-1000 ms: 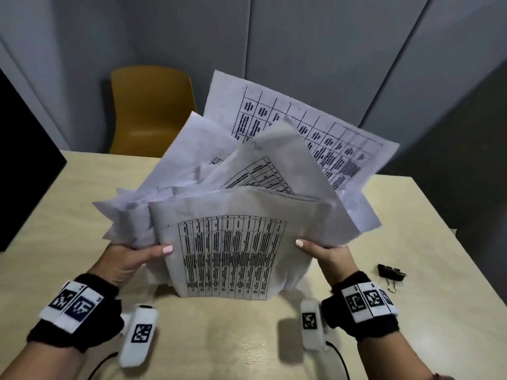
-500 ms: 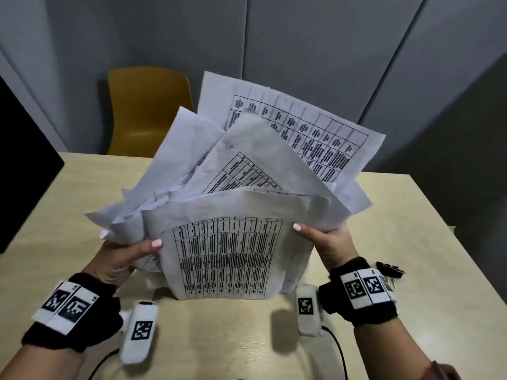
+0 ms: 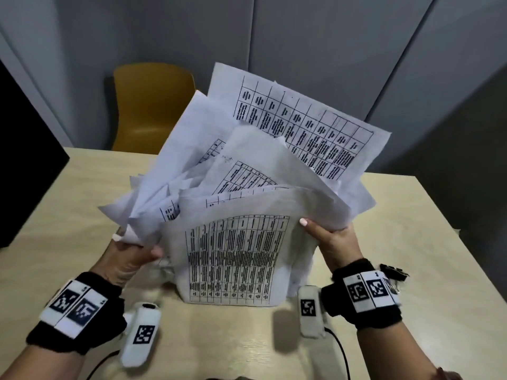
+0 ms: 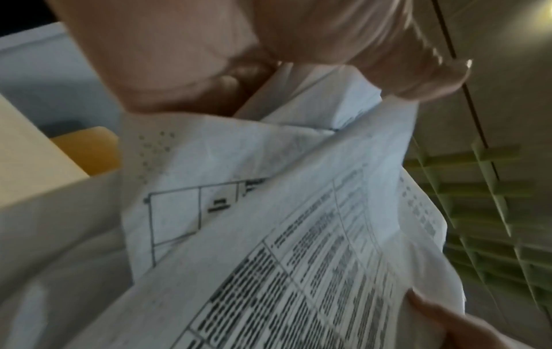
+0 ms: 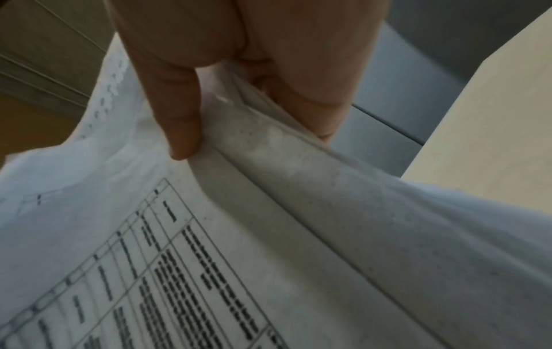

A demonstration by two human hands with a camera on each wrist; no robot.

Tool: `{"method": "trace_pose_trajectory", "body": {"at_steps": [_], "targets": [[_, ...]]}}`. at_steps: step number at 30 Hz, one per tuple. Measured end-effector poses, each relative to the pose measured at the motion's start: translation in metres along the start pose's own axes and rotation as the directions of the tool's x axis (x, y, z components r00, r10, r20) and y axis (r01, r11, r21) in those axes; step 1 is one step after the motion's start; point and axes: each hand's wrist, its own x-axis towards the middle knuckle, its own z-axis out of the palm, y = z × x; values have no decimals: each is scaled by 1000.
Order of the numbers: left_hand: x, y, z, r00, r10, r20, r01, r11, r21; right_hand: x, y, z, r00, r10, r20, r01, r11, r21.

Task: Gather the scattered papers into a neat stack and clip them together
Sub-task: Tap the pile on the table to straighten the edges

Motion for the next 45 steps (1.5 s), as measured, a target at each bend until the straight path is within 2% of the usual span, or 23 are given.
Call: {"method": "trace_pose_trajectory", "body": {"at_steps": [3, 6, 8, 10, 12, 14, 16, 18, 22, 26, 29, 32, 35, 37, 39, 40, 43, 45], "targets": [[-2, 2, 11, 999, -45, -28, 48, 991, 125, -5, -1, 5, 997, -42, 72, 44, 998, -33], [1, -6, 4, 983, -43, -178, 60, 994, 92, -11, -1, 7, 996, -22, 92, 27, 999, -47], [1, -11, 1, 976, -63, -207, 85, 992, 96, -13, 7, 2, 995, 51, 83, -51, 999, -3], [0, -15, 8, 977, -102, -188, 123, 987, 107, -15, 14, 4, 994, 112, 9, -111, 993, -42], [2, -18, 18, 969, -104, -226, 135, 983, 126, -14, 15, 6, 995, 98, -34, -101, 990, -94], [4, -18, 15, 967, -36, -254, 81, 982, 170, -12, 5, 13, 998, 61, -35, -65, 992, -110], [8, -11, 10, 966, 8, -257, 39, 984, 175, -11, -2, 9, 1000, 21, -21, -23, 994, -107], [6, -4, 0, 980, 12, -198, 18, 989, 148, -12, -6, 3, 1000, 8, -11, -9, 997, -73], [4, 4, 0, 993, -14, -113, 42, 966, 253, -14, -5, 2, 1000, 18, 21, -16, 995, -100], [7, 9, 4, 996, 4, -93, 20, 965, 263, -14, -13, 11, 993, -19, 120, 32, 994, -106], [6, 14, -1, 997, 33, -67, -15, 967, 255, -9, -10, 8, 998, 16, 59, -14, 999, -29], [8, 9, 11, 996, 35, -85, -13, 968, 250, -9, -12, 14, 995, 28, 95, -21, 997, -77], [11, 2, 16, 978, 28, -209, 17, 978, 210, -10, -15, 16, 986, 39, 161, -19, 992, -126], [11, 3, 6, 969, 15, -245, 16, 992, 126, -9, -13, 6, 992, 70, 105, -55, 989, -137], [9, 2, -2, 975, -22, -221, 52, 990, 131, -9, -15, -3, 993, 109, 33, -102, 978, -184], [7, 2, -4, 973, -41, -225, 72, 989, 132, -10, -16, -3, 993, 109, 41, -99, 977, -191], [6, 1, 7, 979, -81, -186, 118, 974, 195, -15, -21, 13, 979, 57, 196, -24, 985, -169], [9, 2, 14, 972, -65, -227, 127, 954, 272, -18, -20, 22, 974, 26, 223, 19, 980, -197]]}}
